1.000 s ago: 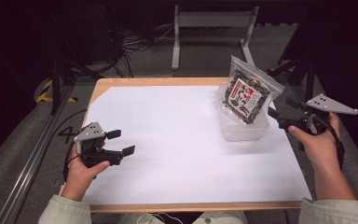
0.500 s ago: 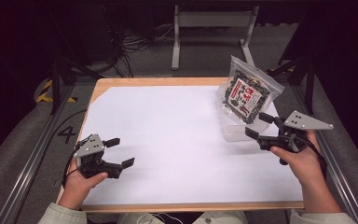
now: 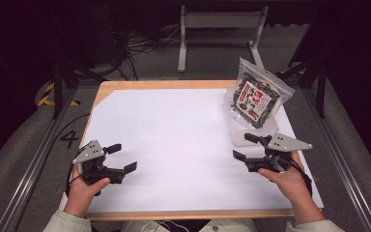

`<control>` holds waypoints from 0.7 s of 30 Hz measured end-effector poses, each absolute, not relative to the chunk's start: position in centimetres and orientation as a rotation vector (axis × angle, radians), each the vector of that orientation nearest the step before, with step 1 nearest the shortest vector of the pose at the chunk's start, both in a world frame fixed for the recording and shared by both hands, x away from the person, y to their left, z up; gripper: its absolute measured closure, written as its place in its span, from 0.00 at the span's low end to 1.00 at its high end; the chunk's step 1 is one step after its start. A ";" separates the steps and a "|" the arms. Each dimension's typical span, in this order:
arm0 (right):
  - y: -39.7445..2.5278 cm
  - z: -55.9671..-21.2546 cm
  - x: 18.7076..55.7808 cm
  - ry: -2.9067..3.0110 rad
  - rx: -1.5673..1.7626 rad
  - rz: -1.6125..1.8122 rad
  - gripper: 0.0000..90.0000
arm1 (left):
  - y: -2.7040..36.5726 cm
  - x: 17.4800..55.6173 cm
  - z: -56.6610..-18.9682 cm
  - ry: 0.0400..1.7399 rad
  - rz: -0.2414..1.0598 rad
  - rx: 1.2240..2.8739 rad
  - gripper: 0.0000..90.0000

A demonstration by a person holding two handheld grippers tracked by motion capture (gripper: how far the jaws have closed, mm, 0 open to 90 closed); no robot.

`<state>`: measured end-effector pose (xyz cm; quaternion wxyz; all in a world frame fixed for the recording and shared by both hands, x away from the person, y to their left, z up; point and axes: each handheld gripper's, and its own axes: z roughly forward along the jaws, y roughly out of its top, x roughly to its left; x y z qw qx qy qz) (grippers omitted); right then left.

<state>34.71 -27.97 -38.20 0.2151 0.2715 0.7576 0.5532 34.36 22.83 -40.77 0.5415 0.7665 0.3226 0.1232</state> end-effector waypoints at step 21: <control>-27.3 -44.1 36.0 2.256 0.874 1.319 0.27 | 22.8 35.2 -42.5 0.792 0.264 1.844 0.08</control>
